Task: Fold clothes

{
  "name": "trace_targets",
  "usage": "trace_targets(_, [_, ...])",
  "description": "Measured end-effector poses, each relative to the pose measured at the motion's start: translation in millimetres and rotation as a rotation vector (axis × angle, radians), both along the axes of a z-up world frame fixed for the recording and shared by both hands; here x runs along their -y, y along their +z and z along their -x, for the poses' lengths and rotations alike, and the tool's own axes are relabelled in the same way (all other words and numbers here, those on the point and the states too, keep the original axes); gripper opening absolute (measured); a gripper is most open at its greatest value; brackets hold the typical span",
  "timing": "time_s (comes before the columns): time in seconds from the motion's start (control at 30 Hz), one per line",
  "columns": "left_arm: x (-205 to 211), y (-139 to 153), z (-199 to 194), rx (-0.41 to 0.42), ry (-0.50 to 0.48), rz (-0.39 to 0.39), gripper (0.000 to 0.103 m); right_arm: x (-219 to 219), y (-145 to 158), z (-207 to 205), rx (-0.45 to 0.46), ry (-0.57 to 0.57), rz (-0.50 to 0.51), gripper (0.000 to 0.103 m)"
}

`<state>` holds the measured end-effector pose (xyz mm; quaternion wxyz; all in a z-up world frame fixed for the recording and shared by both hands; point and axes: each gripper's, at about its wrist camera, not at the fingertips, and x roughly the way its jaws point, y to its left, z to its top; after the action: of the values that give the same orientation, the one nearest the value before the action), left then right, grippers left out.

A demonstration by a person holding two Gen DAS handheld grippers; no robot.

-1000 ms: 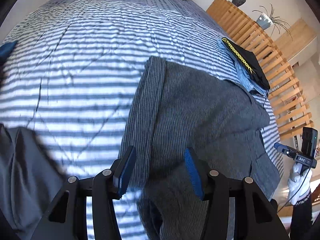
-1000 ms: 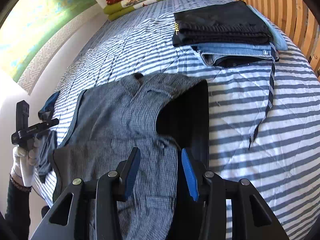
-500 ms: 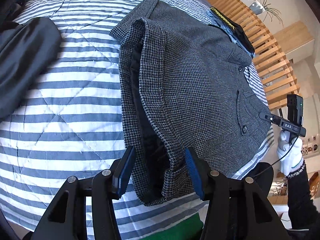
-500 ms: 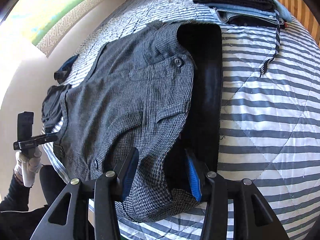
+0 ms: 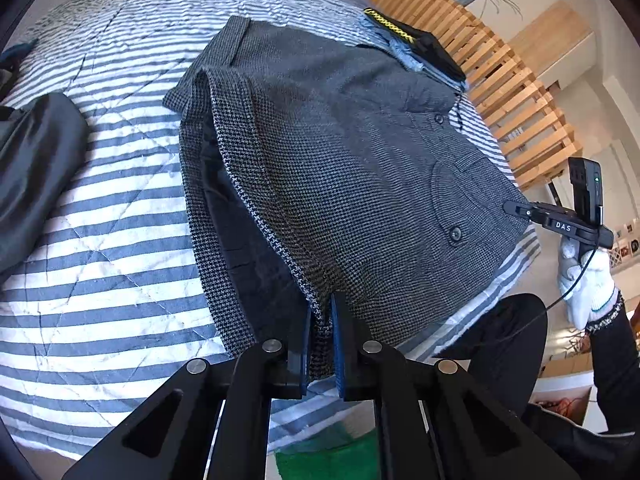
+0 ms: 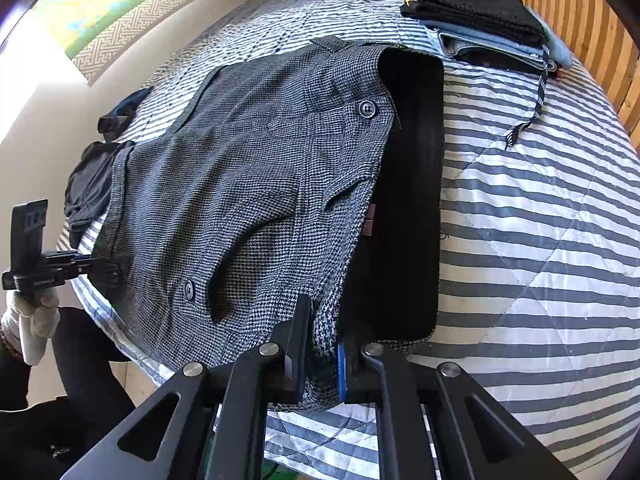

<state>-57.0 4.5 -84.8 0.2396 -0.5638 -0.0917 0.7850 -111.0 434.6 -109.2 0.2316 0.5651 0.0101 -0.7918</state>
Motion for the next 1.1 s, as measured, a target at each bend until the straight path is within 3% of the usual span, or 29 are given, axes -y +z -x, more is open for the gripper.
trace_targets(0.17, [1.1,36.9,-36.4,-0.070,-0.072,-0.007,0.009,-11.2,37.0,-24.4,-0.089,0.002,-0.004,0.007])
trace_targets(0.27, [-3.9,30.1,-54.7,-0.045,-0.123,0.004,0.009,-21.3,49.4,-43.6,-0.124,-0.006,0.000,0.007])
trace_targets(0.33, [-3.3,10.6,-63.2,0.001,-0.151,0.036,0.009,-21.6,41.8,-55.2,-0.129,0.009,-0.034,0.007])
trace_targets(0.47, [0.3,-22.6,-64.5,0.106,-0.138,0.031,0.010,-14.9,3.3,-59.1,-0.029,0.035,-0.105,0.007])
trace_targets(0.57, [-2.1,-20.6,-67.4,0.104,-0.172,0.049,0.013,-9.5,-11.1,-58.0,-0.009,0.051,-0.158,0.007])
trace_targets(0.67, [3.1,-12.2,-69.2,0.117,-0.198,0.084,0.029,-10.3,-10.4,-58.3,0.002,0.081,-0.185,0.007])
trace_targets(0.73, [15.8,-1.1,-69.4,0.109,-0.183,0.090,0.031,-15.8,-5.4,-57.4,0.014,0.094,-0.167,0.008])
trace_targets(0.8, [27.8,17.6,-59.0,0.071,-0.150,0.079,0.032,-23.2,6.4,-52.4,0.016,0.056,-0.156,0.014])
trace_targets(0.97, [37.6,58.4,-1.3,-0.069,-0.051,0.036,0.032,-32.9,51.0,-33.3,-0.109,-0.058,-0.047,0.015])
trace_targets(1.03, [27.9,61.8,27.0,-0.127,-0.039,0.068,0.032,-27.9,58.8,-13.7,-0.146,-0.110,-0.012,0.015])
trace_targets(1.1, [17.7,53.9,57.4,-0.124,-0.036,0.061,0.032,-18.4,57.4,9.0,-0.173,-0.140,0.012,0.015])
